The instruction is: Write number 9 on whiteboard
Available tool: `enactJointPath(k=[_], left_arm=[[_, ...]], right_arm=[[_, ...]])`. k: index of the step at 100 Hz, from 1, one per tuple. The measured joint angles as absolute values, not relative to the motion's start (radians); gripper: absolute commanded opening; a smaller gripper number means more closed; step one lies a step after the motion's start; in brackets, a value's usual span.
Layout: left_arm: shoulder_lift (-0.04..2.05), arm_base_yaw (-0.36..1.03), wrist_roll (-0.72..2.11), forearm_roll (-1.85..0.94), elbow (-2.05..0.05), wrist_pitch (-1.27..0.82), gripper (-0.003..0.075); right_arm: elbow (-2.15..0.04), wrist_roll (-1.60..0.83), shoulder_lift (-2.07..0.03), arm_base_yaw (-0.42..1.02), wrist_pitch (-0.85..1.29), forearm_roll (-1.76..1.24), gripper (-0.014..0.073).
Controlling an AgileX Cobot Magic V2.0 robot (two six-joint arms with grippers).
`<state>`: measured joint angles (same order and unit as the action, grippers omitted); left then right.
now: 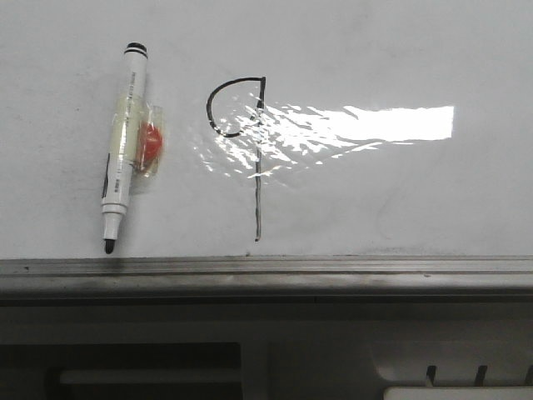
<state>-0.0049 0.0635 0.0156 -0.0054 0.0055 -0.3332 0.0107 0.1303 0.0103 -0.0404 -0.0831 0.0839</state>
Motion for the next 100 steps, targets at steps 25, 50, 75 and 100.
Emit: enactJointPath(k=[25,50,75,100], left_arm=[[-0.005,0.064,0.016,-0.005,0.006,-0.333,-0.002],[-0.005,0.064,0.016,-0.005,0.006,-0.333,-0.002],[-0.005,0.064,0.016,-0.005,0.006,-0.333,-0.002],[-0.005,0.064,0.016,-0.005,0.006,-0.333,-0.002]], right_arm=[[0.011,0.123,0.01,-0.115,0.169,0.061,-0.0069],[0.011,0.07,0.01,-0.115,0.33,0.061,-0.0069],[0.011,0.051,0.01,-0.115,0.33,0.053,-0.0069],[0.011,0.044,0.01,-0.115,0.332,0.051,-0.0069]])
